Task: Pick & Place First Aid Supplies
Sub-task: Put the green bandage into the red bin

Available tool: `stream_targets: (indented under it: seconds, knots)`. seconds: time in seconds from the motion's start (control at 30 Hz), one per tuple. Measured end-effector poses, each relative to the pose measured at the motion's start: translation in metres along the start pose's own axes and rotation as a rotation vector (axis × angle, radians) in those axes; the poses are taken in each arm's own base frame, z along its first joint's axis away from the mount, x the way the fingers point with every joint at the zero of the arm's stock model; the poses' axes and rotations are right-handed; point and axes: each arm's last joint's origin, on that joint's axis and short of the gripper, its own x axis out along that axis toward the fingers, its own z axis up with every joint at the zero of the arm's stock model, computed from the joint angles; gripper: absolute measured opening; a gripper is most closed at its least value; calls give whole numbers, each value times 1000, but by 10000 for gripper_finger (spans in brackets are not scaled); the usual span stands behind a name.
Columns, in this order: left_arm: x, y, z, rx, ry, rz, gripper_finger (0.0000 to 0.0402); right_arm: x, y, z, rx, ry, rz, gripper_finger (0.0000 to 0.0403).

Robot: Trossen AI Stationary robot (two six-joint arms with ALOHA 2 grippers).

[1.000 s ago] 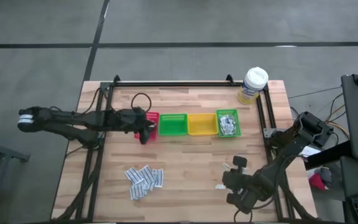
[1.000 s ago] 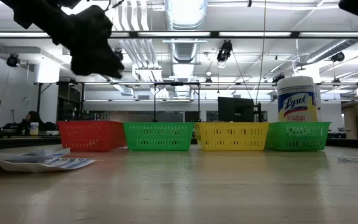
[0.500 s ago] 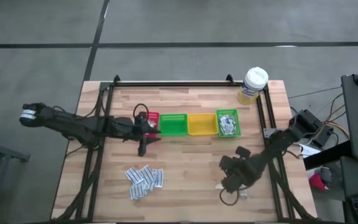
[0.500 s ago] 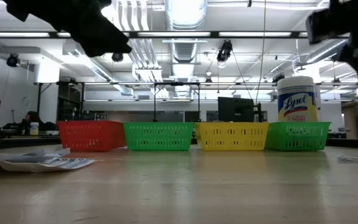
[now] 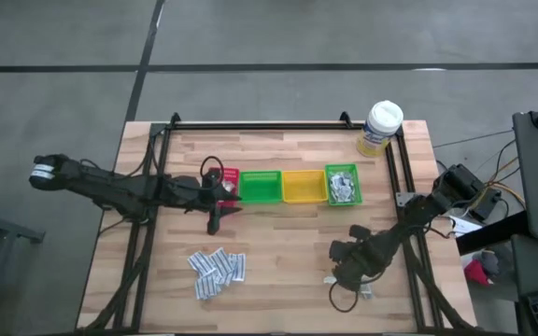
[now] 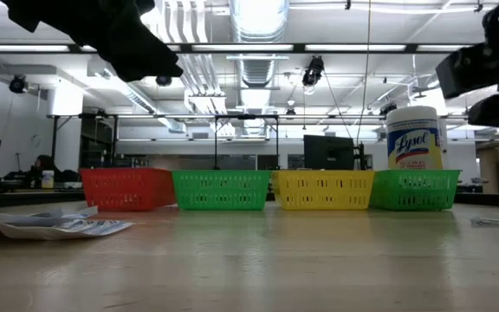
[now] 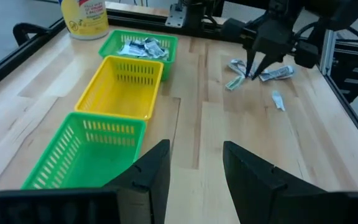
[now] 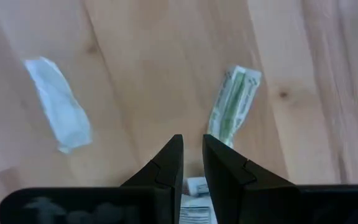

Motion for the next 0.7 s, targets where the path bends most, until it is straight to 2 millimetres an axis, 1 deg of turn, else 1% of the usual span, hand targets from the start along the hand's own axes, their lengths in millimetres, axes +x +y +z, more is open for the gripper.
stream_targets:
  seconds: [0.17,0.37,0.7]
  knots:
    - [1,1,-7,-9,15,3,142,7,-6,-5,-17,25,-25,56]
    - [3,2,-13,-17,13,10,142,9,-7,-7,-51,33,-24,56]
    - [3,2,-13,-20,-4,6,142,9,-3,-4,-95,6,17,56]
